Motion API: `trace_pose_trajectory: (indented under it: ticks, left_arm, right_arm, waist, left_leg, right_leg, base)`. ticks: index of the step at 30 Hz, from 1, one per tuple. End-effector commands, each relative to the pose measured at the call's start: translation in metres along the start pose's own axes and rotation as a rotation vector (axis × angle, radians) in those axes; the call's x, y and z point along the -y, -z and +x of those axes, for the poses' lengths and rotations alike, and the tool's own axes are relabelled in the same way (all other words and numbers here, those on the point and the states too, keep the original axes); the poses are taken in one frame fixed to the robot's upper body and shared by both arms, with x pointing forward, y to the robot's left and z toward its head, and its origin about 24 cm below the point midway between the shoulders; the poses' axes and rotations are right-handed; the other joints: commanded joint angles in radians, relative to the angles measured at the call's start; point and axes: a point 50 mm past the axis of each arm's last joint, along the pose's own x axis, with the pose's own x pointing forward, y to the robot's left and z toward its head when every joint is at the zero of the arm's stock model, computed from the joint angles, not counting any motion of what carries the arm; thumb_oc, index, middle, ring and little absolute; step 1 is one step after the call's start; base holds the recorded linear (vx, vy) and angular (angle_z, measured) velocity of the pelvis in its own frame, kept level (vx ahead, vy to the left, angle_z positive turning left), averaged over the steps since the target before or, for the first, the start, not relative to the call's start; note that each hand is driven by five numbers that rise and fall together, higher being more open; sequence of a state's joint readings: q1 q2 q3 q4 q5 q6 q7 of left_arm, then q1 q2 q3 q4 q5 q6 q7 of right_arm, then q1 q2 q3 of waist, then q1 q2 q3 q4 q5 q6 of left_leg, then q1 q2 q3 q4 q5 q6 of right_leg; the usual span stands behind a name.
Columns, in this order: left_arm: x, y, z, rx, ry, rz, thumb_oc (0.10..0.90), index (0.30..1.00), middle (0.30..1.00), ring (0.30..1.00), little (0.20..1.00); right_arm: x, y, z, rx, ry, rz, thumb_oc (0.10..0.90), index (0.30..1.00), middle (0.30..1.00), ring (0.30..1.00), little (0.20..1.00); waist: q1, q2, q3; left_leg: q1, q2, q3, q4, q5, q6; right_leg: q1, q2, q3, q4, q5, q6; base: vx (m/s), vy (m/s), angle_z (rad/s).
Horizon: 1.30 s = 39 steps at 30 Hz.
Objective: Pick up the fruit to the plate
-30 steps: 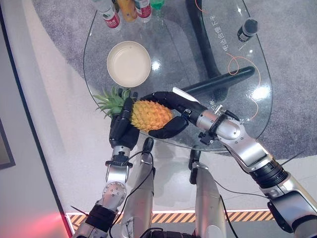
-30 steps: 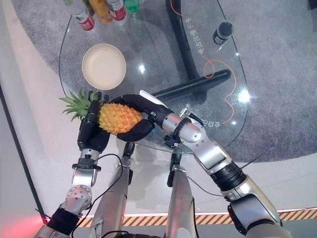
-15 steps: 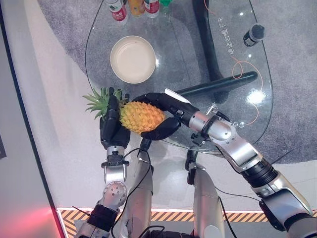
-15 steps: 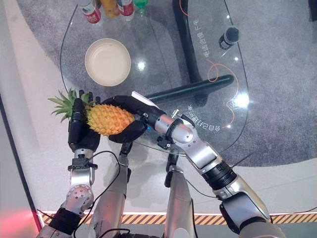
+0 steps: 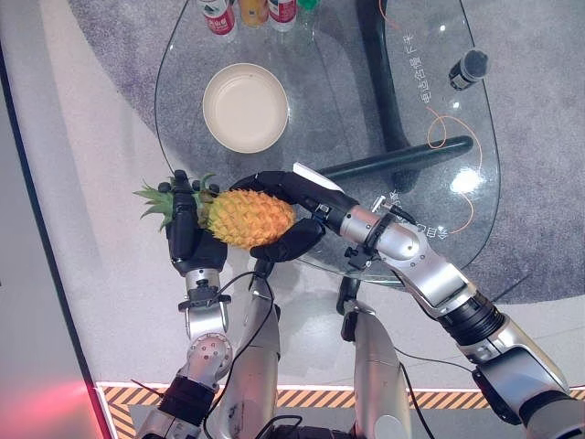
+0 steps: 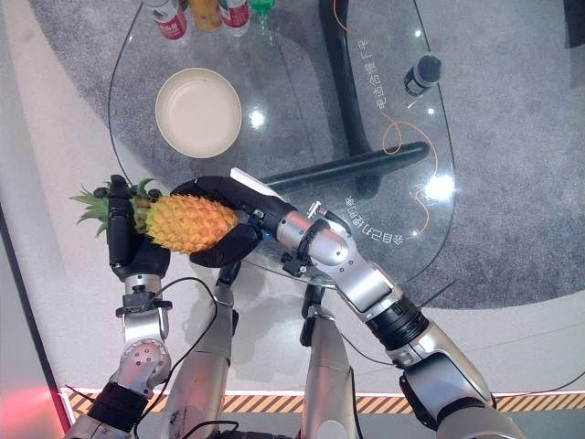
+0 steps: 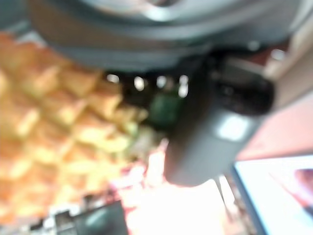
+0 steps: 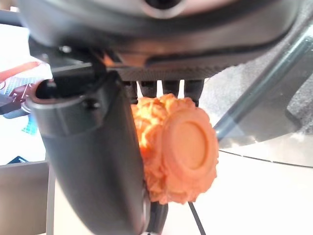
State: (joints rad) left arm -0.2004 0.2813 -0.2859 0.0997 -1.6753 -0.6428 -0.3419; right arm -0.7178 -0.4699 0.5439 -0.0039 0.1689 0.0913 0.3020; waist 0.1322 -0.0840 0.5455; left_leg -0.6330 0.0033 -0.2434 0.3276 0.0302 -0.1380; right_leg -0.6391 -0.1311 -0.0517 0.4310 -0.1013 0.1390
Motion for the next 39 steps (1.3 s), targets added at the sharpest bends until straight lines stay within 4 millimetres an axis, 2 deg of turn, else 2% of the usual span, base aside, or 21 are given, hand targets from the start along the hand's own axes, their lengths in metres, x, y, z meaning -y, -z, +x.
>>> trace_pose_trajectory:
  ticks: [1,10,15,16,17,26,39]
  left_arm:
    - [0.097,-0.029,0.047,0.245,0.524,-0.143,0.100,0.300,0.300,0.300,0.200]
    - [0.099,-0.030,0.048,0.248,0.535,-0.139,0.100,0.300,0.300,0.300,0.200]
    - [0.098,-0.029,0.046,0.247,0.532,-0.131,0.100,0.300,0.300,0.300,0.200]
    - [0.097,-0.029,0.046,0.248,0.533,-0.119,0.100,0.300,0.300,0.300,0.200]
    - [0.098,-0.029,0.046,0.249,0.534,-0.115,0.100,0.300,0.300,0.300,0.200]
    - [0.102,-0.033,0.047,0.289,0.559,0.014,0.100,0.300,0.300,0.300,0.200]
    - [0.100,-0.054,0.049,0.399,0.518,0.245,0.100,0.300,0.300,0.300,0.200]
  right_arm:
    - [-0.043,-0.016,0.007,0.124,-0.173,0.039,0.100,0.300,0.300,0.300,0.200]
    - [-0.039,-0.018,0.006,0.136,-0.143,0.036,0.100,0.300,0.300,0.300,0.200]
    - [-0.035,-0.016,0.006,0.132,-0.061,0.055,0.100,0.300,0.300,0.300,0.200]
    - [-0.033,-0.015,0.005,0.135,-0.027,0.058,0.633,0.756,0.756,0.756,0.733]
    - [-0.032,-0.015,0.005,0.135,-0.010,0.064,0.800,0.900,0.900,0.900,0.900]
    - [-0.021,-0.014,-0.001,0.146,0.103,0.080,0.800,0.900,0.900,0.900,0.900]
    - [-0.005,0.000,-0.023,0.081,0.224,0.070,0.800,0.900,0.900,0.900,0.900]
  waist:
    - [0.024,-0.040,-0.025]
    - [0.020,-0.043,-0.025]
    - [0.019,-0.042,-0.025]
    - [0.018,-0.041,-0.025]
    - [0.017,-0.041,-0.025]
    - [0.001,-0.036,-0.025]
    - [-0.021,-0.035,-0.025]
  left_leg:
    - [0.040,-0.141,0.070,0.011,-0.114,0.155]
    - [0.027,-0.141,0.068,0.007,-0.107,0.155]
    - [0.033,-0.140,0.068,0.004,-0.112,0.158]
    - [0.032,-0.141,0.069,0.004,-0.112,0.159]
    - [0.032,-0.140,0.070,0.003,-0.112,0.160]
    - [0.025,-0.140,0.082,0.005,-0.106,0.162]
    - [0.042,-0.127,0.108,0.010,-0.117,0.163]
  right_leg:
    - [0.039,0.121,-0.051,-0.120,0.113,-0.016]
    - [0.029,0.117,-0.056,-0.127,0.122,-0.014]
    - [0.033,0.120,-0.053,-0.128,0.118,-0.015]
    - [0.031,0.121,-0.053,-0.127,0.118,-0.015]
    - [0.031,0.121,-0.053,-0.126,0.119,-0.015]
    - [0.021,0.118,-0.050,-0.122,0.123,-0.016]
    - [0.033,0.120,-0.042,-0.107,0.107,-0.018]
  base:
    - [0.00,0.000,0.00]
    - [0.00,0.000,0.04]
    - [0.00,0.000,0.00]
    - [0.00,0.000,0.00]
    - [-0.03,0.020,-0.02]
    - [-0.01,0.006,0.00]
    - [0.00,0.006,-0.01]
